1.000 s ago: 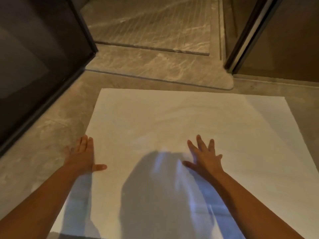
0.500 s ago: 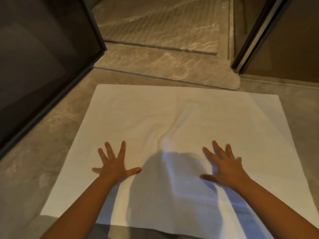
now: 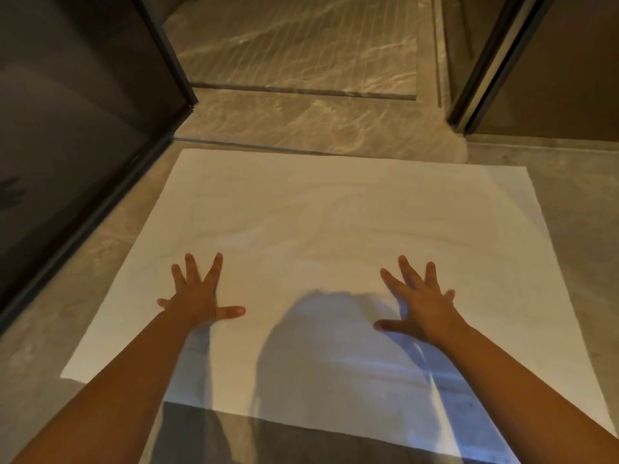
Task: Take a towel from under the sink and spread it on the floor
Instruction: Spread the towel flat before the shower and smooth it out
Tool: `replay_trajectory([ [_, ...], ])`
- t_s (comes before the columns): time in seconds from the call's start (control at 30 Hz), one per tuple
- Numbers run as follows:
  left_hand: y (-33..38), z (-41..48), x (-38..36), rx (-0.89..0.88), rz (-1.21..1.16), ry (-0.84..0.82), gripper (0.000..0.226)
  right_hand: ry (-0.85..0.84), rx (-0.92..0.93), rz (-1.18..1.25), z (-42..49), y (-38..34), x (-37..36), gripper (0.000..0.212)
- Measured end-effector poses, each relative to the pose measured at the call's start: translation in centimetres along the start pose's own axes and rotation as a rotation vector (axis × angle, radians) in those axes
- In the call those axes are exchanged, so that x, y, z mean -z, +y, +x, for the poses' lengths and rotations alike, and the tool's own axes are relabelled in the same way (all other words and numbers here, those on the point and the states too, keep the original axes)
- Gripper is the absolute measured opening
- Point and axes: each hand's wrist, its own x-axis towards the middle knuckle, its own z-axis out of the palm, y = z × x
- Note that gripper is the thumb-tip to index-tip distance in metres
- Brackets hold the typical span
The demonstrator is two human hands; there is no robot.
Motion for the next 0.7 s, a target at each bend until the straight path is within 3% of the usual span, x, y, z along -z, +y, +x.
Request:
replay_trajectory([
  [0.2,-0.2,1.0,1.4,0.007,0.012,-0.015,0.115,0.047,0.069,0.039,-0.5,-0.6,1.1,0.09],
  [0.33,2.3,0.5,1.0,-0.051,0.054,0.09,0.108,0.134,-0.021,-0.008,-2.5,2.6,0.9,0.094],
  [0.43,4.6,-0.9,-0.9,-0.128,-0.01,0.029,0.109,0.072,-0.107,-0.013,-3.6,4.1,0.4,0.098],
  [0.7,3.8,-1.6,-0.5,-0.063,0.006,-0.029,0.116,0.019,-0.105,-0.012,-2.3,1.3,-0.5,0.098],
])
